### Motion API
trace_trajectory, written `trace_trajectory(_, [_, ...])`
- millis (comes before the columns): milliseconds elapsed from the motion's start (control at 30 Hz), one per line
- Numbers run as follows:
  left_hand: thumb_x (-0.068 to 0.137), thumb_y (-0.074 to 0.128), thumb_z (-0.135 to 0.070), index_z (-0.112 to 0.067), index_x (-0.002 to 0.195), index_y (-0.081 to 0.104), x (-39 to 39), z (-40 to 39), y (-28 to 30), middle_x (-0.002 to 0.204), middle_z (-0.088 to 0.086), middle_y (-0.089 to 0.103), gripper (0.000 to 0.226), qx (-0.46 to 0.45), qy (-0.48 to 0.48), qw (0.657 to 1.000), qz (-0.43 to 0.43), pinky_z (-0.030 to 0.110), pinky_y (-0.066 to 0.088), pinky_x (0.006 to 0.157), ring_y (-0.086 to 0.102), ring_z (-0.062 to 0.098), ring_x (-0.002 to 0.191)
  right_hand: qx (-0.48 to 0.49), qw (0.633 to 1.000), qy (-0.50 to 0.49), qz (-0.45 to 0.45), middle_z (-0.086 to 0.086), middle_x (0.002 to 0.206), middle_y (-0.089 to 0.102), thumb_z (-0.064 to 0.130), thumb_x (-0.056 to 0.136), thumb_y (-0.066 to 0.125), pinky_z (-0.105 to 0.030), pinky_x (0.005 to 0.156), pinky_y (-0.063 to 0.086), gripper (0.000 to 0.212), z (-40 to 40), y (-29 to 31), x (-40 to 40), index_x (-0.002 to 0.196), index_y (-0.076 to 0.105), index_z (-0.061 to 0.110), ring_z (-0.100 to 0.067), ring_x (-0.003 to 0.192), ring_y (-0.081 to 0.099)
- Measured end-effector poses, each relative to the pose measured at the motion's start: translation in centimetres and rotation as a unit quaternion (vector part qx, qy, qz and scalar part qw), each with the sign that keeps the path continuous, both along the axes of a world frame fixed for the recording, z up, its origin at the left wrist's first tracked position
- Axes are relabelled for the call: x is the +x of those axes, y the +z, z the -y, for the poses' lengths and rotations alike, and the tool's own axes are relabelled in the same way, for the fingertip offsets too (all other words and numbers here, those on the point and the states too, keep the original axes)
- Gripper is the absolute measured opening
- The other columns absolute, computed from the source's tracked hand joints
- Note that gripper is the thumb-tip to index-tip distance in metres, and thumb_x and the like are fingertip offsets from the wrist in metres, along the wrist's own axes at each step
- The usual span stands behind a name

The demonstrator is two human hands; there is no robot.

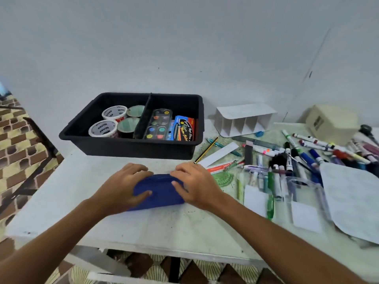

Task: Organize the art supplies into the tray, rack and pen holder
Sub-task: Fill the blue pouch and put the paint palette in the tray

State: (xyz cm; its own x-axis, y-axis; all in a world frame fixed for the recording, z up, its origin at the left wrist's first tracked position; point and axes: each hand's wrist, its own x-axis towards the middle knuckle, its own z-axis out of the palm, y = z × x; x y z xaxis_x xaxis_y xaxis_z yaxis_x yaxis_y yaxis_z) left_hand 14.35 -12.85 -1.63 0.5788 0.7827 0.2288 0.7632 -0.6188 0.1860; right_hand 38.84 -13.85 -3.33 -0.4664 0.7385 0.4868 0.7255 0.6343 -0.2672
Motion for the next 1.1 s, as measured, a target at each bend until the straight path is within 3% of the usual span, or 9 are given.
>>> trace_trajectory(67, [0.081, 0.048, -0.053, -0.015, 0.118, 0.065, 3.7, 0.2, 0.0, 0.113, 0.001, 0.062, 0.056, -0.002, -0.037, 0.999, 0.033, 0.034, 0.053, 0.083, 0.052, 0.014, 0.105, 0.027, 0.998, -0.046, -0.039, -0.006, 0.092, 0.066, 0.021, 0.088, 0.052, -0.033, 0.068, 0.051, 0.025, 0.3, 0.2, 2.9, 0.100, 0.070, 0.008, -0.023, 0.082, 0.061])
trace_trajectory(233, [0.083, 0.052, -0.056, -0.019, 0.125, 0.060, 14.2, 0.1, -1.5, 0.131, 0.004, 0.055, 0.057, -0.028, -0.151, 0.987, 0.047, 0.034, 0.041, 0.101, 0.046, 0.020, 0.124, -0.026, 0.968, -0.231, -0.090, -0.004, 0.091, 0.066, 0.016, 0.084, 0.058, -0.034, 0.060, 0.053, 0.019, 1.3, 0.5, 11.6, 0.097, 0.071, 0.011, -0.022, 0.072, 0.064])
trace_trajectory(367, [0.084, 0.048, -0.061, -0.019, 0.129, 0.058, 20.1, -0.5, -3.1, 0.141, 0.012, 0.048, 0.062, -0.025, -0.182, 0.983, 0.017, 0.047, 0.033, 0.106, 0.038, 0.032, 0.134, -0.112, 0.910, -0.397, -0.046, -0.001, 0.095, 0.060, 0.030, 0.088, 0.063, -0.031, 0.061, 0.045, 0.015, 2.9, 1.3, 16.9, 0.090, 0.065, 0.015, -0.019, 0.072, 0.056])
trace_trajectory(467, [0.087, 0.045, -0.061, -0.020, 0.126, 0.059, 22.3, -0.8, -3.3, 0.134, 0.007, 0.052, 0.059, -0.033, -0.172, 0.984, 0.032, 0.046, 0.039, 0.099, 0.043, 0.025, 0.127, -0.161, 0.865, -0.473, 0.040, 0.001, 0.100, 0.055, 0.056, 0.085, 0.061, -0.029, 0.064, 0.041, 0.034, 3.9, 1.5, 18.3, 0.084, 0.062, 0.021, -0.019, 0.078, 0.056])
trace_trajectory(533, [0.089, 0.044, -0.057, -0.019, 0.122, 0.061, 23.4, -1.2, -3.1, 0.122, 0.003, 0.057, 0.053, -0.034, -0.156, 0.985, 0.070, 0.041, 0.042, 0.091, 0.048, 0.020, 0.114, -0.187, 0.856, -0.476, 0.076, 0.000, 0.106, 0.057, 0.065, 0.082, 0.058, -0.030, 0.069, 0.044, 0.043, 4.1, 1.4, 18.3, 0.086, 0.063, 0.022, -0.020, 0.085, 0.059])
trace_trajectory(667, [0.090, 0.046, -0.040, -0.012, 0.108, 0.067, 25.9, -3.2, -2.3, 0.098, 0.003, 0.062, 0.039, -0.032, -0.109, 0.982, 0.151, 0.037, 0.045, 0.079, 0.053, 0.018, 0.094, -0.203, 0.864, -0.456, 0.067, -0.001, 0.108, 0.060, 0.055, 0.086, 0.059, -0.030, 0.069, 0.044, 0.036, 3.9, 0.9, 17.9, 0.080, 0.063, 0.020, -0.022, 0.089, 0.060])
trace_trajectory(833, [0.092, 0.057, -0.025, -0.017, 0.117, 0.066, 29.9, -6.2, -0.8, 0.091, -0.001, 0.048, 0.028, -0.151, -0.070, 0.983, 0.084, 0.034, 0.042, 0.082, 0.047, 0.017, 0.094, -0.246, 0.853, -0.411, -0.207, 0.001, 0.055, 0.052, 0.034, 0.089, 0.064, -0.027, 0.055, 0.041, 0.038, 3.2, 2.7, 20.1, 0.058, 0.053, 0.016, -0.014, 0.052, 0.049])
trace_trajectory(967, [0.090, 0.060, -0.036, -0.025, 0.113, 0.069, 32.4, -7.6, 0.1, 0.094, 0.000, 0.044, 0.028, -0.214, -0.086, 0.973, 0.011, 0.031, 0.039, 0.083, 0.048, 0.020, 0.097, -0.223, 0.801, -0.409, -0.376, -0.002, 0.053, 0.040, 0.025, 0.089, 0.065, -0.031, 0.057, 0.032, 0.042, 2.9, 4.3, 23.4, 0.058, 0.045, 0.007, -0.016, 0.052, 0.038])
trace_trajectory(1100, [0.089, 0.064, -0.035, -0.020, 0.100, 0.075, 34.7, -7.4, 0.9, 0.092, -0.003, 0.052, 0.022, -0.233, -0.109, 0.966, -0.036, 0.026, 0.036, 0.076, 0.047, 0.012, 0.088, -0.237, 0.751, -0.388, -0.479, -0.012, 0.062, 0.042, 0.026, 0.089, 0.065, -0.030, 0.054, 0.032, 0.043, 2.7, 4.1, 26.4, 0.076, 0.050, -0.012, -0.019, 0.052, 0.039])
